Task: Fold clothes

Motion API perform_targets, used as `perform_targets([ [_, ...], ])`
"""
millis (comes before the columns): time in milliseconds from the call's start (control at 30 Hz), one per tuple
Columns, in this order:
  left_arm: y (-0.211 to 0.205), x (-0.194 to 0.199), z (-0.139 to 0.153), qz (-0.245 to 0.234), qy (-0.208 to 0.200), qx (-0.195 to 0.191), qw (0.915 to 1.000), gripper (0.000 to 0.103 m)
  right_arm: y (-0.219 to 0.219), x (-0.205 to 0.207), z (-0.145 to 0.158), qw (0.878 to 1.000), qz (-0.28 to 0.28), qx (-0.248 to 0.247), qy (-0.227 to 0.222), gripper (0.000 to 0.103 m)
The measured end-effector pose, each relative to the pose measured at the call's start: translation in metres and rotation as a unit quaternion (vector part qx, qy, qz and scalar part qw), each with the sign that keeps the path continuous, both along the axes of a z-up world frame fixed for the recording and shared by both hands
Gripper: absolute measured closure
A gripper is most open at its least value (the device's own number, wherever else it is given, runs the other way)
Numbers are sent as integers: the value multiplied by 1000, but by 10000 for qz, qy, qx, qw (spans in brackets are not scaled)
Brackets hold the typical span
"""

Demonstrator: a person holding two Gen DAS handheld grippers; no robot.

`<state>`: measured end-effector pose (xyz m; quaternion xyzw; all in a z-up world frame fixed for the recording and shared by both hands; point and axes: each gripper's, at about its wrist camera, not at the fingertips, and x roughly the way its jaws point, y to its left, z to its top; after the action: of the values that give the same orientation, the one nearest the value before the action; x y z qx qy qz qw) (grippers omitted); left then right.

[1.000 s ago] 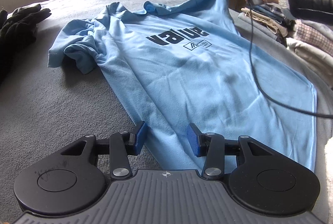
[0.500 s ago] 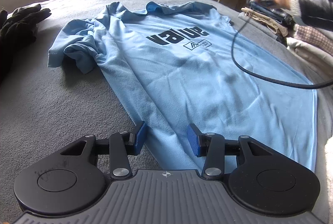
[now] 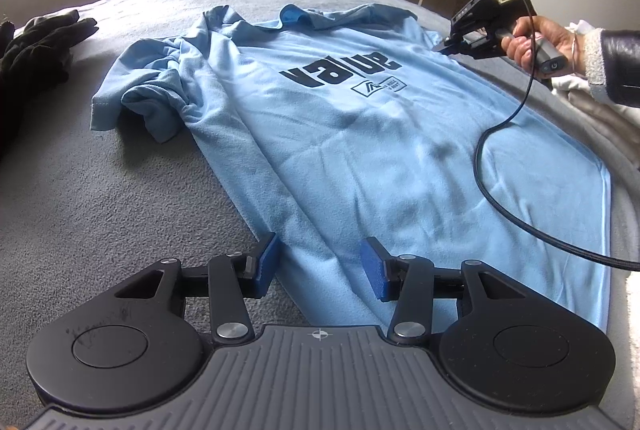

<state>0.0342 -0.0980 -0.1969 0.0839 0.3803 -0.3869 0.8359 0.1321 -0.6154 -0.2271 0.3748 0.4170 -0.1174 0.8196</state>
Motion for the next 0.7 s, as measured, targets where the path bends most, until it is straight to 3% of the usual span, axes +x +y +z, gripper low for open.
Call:
perform_targets([
  [100,0,-1,0,-6,-15,6,10000,57,12,2,26,9950,97,-927,-346,101],
  [200,0,-1,-1,-18,-12,4,10000,57,10,12,37,9901,74,-1337,-412,101],
  [333,0,-2,0,-15,-25,27,10000,57,12,28,26,9841,242,-1754,-146,100],
  [433,0,-2,0,-16,-28,42,10000,57,7,29,13,9865,235,-1622,-50,97],
  [600,0,-2,0,-25,-41,54,10000,57,-18,6,21,9927,-320,-1161,-56,60],
  [633,0,-2,0,-22,-46,58,10000,57,-24,-4,26,9923,-431,-1164,-24,55],
  [700,0,-2,0,-17,-51,62,10000,57,-36,-31,35,9945,-513,-918,9,55],
])
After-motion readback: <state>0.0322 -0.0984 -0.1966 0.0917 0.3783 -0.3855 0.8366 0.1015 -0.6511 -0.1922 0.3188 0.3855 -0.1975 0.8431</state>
